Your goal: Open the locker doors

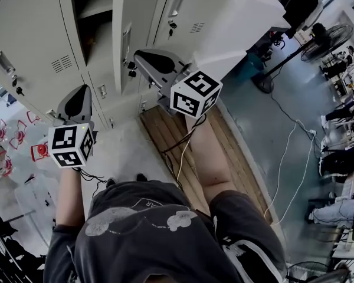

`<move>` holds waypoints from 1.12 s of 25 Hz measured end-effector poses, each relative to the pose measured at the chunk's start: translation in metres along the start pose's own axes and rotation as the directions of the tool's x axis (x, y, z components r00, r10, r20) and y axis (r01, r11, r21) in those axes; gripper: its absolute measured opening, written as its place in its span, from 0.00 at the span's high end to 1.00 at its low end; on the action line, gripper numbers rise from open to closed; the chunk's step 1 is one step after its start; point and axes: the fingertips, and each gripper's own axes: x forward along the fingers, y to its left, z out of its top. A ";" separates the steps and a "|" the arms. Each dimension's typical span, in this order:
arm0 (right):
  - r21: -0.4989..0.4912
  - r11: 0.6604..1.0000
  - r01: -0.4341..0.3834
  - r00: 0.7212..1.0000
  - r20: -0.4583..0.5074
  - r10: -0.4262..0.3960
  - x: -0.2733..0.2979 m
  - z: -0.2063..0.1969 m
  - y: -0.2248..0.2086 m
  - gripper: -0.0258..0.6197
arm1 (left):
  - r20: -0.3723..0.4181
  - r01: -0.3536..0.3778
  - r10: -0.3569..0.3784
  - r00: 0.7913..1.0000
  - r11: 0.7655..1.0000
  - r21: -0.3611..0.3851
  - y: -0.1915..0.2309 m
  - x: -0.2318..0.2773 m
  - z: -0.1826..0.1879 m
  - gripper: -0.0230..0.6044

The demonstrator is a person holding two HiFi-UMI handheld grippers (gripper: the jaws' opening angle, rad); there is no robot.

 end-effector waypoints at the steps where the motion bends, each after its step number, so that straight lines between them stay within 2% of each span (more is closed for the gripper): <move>1: 0.003 1.000 0.001 1.000 0.004 -0.001 -0.001 -0.002 0.000 0.91 | -0.004 -0.009 0.009 1.000 1.000 -0.002 0.001 -0.001 -0.002 0.95; 9: 0.017 1.000 -0.007 0.999 0.035 0.006 -0.003 -0.010 0.006 0.92 | -0.031 -0.117 0.116 0.993 0.993 -0.018 0.020 -0.017 -0.014 0.95; 15: 0.055 0.998 -0.036 0.996 0.079 0.031 -0.009 -0.009 0.011 0.92 | -0.045 -0.209 0.208 0.977 0.978 -0.025 0.026 -0.038 -0.022 0.95; 23: 0.076 0.990 -0.119 0.986 0.127 0.109 0.000 -0.009 0.044 0.92 | -0.043 -0.352 0.351 0.936 0.936 -0.027 0.046 -0.080 -0.031 0.95; 28: 0.077 0.979 -0.191 0.973 0.143 0.179 0.027 -0.006 0.082 0.92 | -0.029 -0.425 0.425 0.905 0.905 -0.029 0.077 -0.115 -0.029 0.95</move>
